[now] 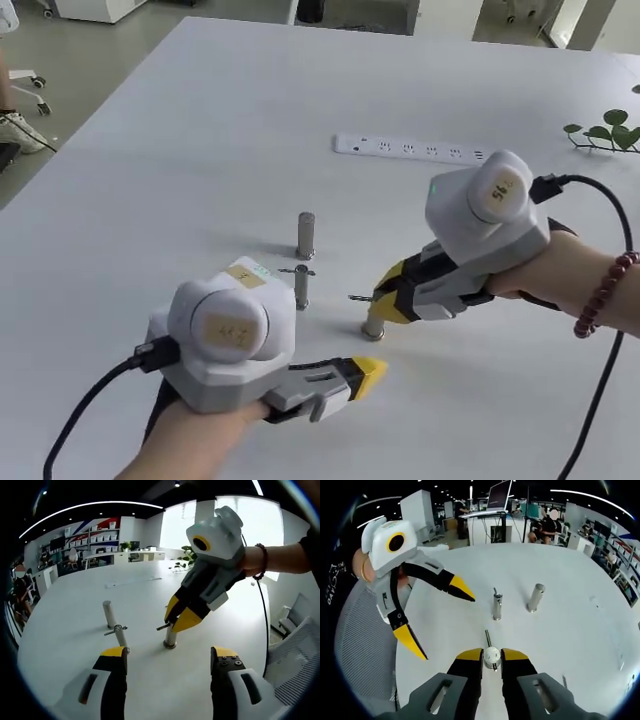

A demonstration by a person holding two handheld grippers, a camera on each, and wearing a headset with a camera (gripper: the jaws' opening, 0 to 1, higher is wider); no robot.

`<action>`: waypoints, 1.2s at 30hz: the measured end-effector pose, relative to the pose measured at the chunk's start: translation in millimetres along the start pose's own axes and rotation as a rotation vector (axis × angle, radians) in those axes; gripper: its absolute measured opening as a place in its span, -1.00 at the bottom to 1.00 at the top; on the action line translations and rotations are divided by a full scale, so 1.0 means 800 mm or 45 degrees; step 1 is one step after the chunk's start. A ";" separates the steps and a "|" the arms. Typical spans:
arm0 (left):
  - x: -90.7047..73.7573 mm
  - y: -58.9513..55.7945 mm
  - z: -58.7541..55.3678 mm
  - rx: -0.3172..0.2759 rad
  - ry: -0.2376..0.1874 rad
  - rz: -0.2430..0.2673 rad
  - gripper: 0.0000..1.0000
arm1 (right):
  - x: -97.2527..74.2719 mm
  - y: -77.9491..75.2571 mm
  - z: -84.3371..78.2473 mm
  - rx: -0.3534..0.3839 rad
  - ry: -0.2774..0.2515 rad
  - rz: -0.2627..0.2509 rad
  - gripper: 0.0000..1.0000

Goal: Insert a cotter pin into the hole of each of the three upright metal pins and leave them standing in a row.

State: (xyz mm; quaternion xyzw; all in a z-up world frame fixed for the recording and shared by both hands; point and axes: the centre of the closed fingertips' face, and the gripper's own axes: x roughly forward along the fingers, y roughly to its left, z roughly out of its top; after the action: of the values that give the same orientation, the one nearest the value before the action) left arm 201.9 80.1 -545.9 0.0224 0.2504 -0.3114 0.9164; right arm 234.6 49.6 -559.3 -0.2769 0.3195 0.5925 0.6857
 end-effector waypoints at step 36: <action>-0.029 0.018 0.009 0.008 -0.069 0.059 0.76 | 0.003 -0.007 0.004 -0.020 0.030 -0.007 -0.85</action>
State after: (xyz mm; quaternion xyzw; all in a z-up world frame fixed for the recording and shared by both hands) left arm 197.7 103.7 -530.3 0.0226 0.2238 -0.2914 0.9298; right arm 241.0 53.1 -559.0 -0.2900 0.3221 0.5897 0.6815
